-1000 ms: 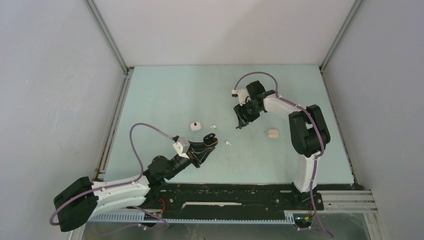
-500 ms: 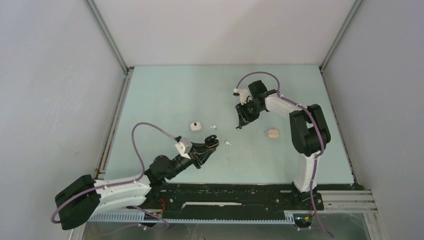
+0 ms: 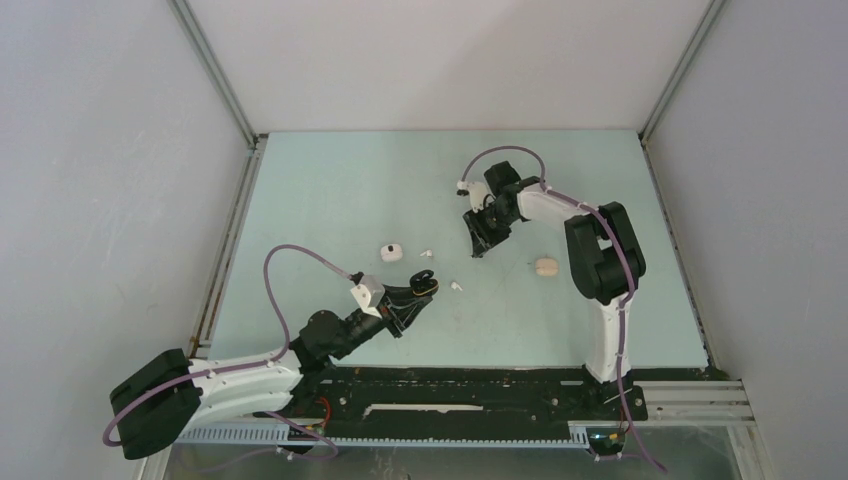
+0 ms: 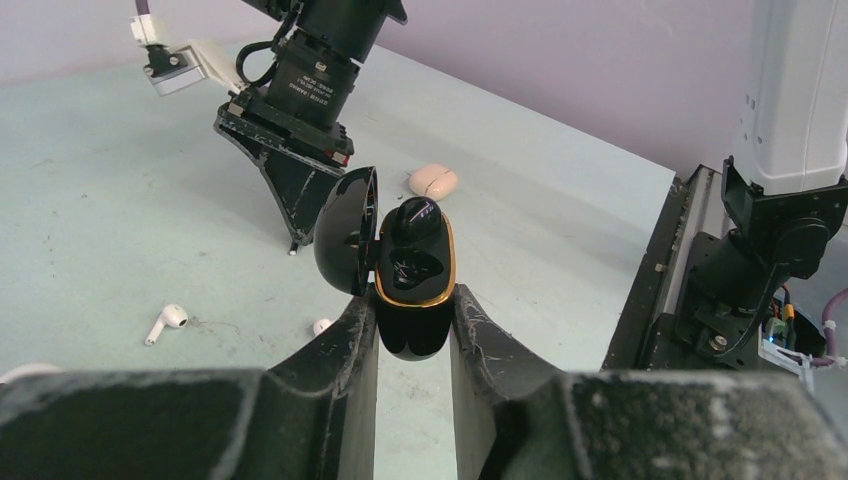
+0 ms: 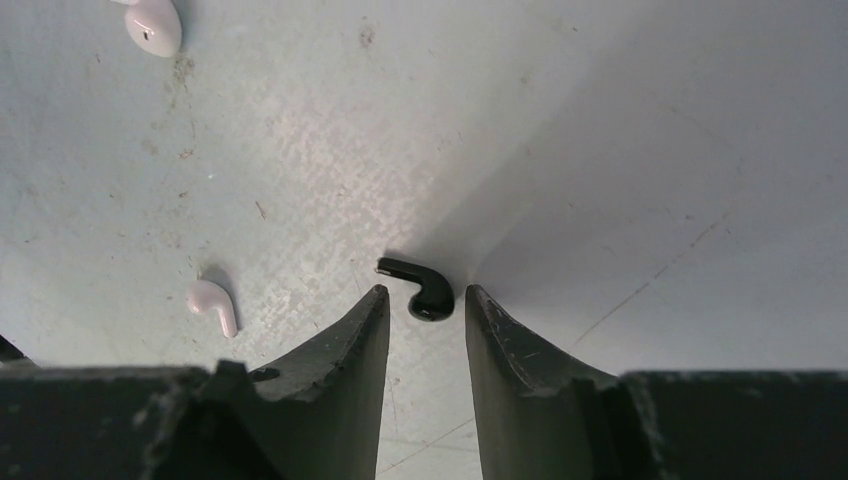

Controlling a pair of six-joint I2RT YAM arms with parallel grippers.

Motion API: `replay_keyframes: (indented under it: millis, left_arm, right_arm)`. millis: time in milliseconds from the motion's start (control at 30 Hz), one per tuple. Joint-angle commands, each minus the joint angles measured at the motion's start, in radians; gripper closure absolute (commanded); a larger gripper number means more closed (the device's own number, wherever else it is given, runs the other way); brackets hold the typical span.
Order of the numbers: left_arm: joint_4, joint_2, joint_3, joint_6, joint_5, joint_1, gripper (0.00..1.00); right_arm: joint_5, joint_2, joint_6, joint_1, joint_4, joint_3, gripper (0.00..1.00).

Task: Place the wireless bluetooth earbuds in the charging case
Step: Pick up the left earbud from the center of the board.

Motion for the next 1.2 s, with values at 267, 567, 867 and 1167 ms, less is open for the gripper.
replay_keyframes:
  millis: [267,567,867,1167]
  left_arm:
    - [0.044,-0.002,0.040,0.029,0.007,-0.006,1.00]
    - [0.036,-0.007,0.037,0.035,0.005,-0.007,1.00]
    - [0.046,0.002,0.034,0.035,0.005,-0.005,1.00]
    - [0.040,-0.003,0.033,0.037,0.006,-0.006,1.00]
  right_arm:
    - [0.088,0.012,-0.015,0.043,-0.028,0.018,0.65]
    - [0.117,0.007,-0.056,0.052,-0.050,0.009,0.66]
    - [0.140,0.010,-0.101,0.062,-0.078,0.002,0.64]
    - [0.120,-0.001,-0.128,0.042,-0.094,-0.003,0.61]
